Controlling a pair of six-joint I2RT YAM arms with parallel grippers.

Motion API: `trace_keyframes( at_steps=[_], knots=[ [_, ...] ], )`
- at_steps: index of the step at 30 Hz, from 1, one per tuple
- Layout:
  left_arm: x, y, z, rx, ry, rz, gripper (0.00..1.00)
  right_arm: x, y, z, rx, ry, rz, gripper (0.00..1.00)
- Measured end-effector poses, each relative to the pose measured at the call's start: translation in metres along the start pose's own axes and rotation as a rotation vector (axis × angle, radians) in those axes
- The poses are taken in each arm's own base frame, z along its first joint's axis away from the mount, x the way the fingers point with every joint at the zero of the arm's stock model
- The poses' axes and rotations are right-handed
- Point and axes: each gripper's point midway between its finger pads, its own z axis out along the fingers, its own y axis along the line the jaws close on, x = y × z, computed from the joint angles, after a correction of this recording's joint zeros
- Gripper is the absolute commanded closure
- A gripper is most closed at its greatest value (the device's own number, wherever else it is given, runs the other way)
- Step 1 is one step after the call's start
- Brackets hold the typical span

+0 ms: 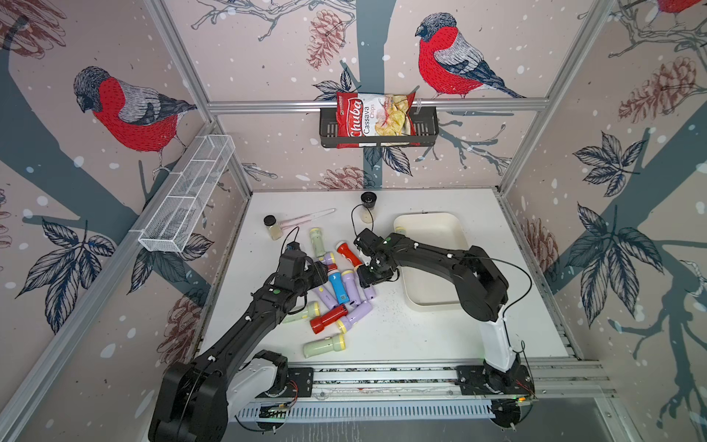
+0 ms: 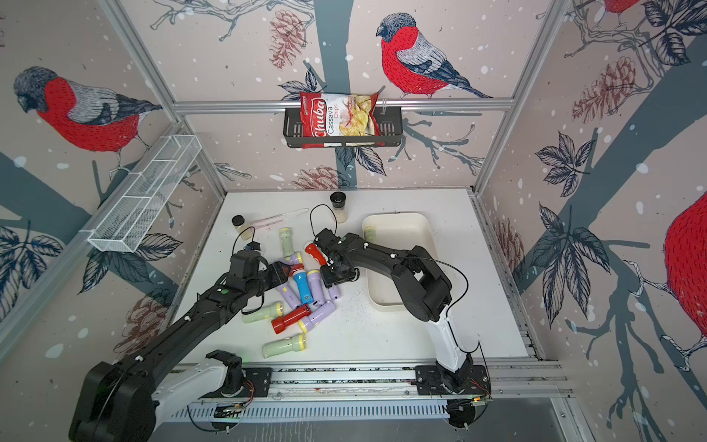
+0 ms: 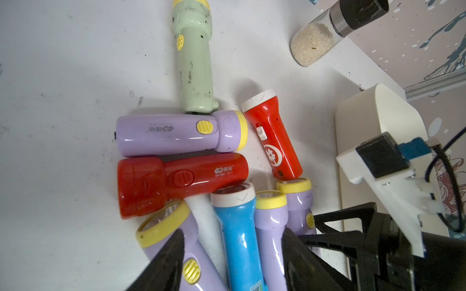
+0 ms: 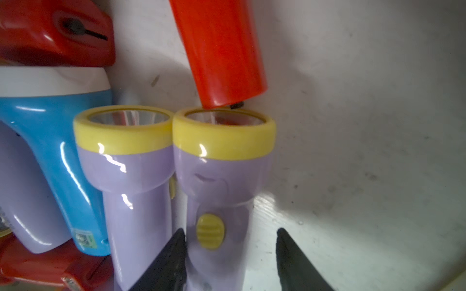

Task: Put the flashlights into the storage boxes
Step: Pick up the flashlight from the center of the board, then place the flashlight at the storage box.

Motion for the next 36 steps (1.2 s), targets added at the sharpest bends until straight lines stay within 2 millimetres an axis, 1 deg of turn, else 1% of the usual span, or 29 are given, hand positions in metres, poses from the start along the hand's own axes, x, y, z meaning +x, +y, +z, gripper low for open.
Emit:
trace_keyframes(
  at_steps=[4,8,12,15,18,21,23,25,28,30,36],
  knots=[
    [0.000,0.000,0.000,0.001,-0.002,0.000,0.39,0.000,-0.002,0.006,0.027,0.004,-0.005,0.53],
    [-0.001,-0.001,-0.001,0.003,-0.005,-0.002,0.39,-0.002,-0.004,0.007,0.042,-0.001,-0.005,0.60],
    [-0.002,-0.002,-0.003,0.011,-0.011,-0.001,0.39,-0.002,-0.005,0.005,0.056,-0.011,-0.009,0.63],
    [0.001,-0.007,-0.003,0.039,0.002,0.004,0.40,0.002,-0.006,-0.008,0.057,-0.034,-0.011,0.65],
    [0.005,-0.013,0.000,0.077,0.026,0.005,0.42,0.002,-0.007,-0.034,0.041,-0.093,-0.001,0.66],
    [0.005,-0.019,0.003,0.099,0.037,0.010,0.42,-0.003,-0.010,-0.059,0.001,-0.162,0.036,0.67],
    [0.004,-0.026,0.004,0.117,0.043,0.019,0.42,-0.007,-0.017,-0.076,-0.022,-0.213,0.058,0.67],
    [0.001,-0.038,0.007,0.143,0.037,0.037,0.42,-0.012,-0.024,-0.093,-0.055,-0.264,0.079,0.67],
    [0.001,-0.057,0.013,0.175,0.052,0.067,0.43,-0.017,-0.041,-0.110,-0.094,-0.315,0.117,0.67],
    [0.002,-0.073,0.020,0.195,0.072,0.090,0.43,-0.020,-0.059,-0.117,-0.099,-0.341,0.150,0.67],
    [0.008,-0.113,0.040,0.244,0.117,0.147,0.43,-0.016,-0.112,-0.142,-0.123,-0.398,0.231,0.67]
  ],
)
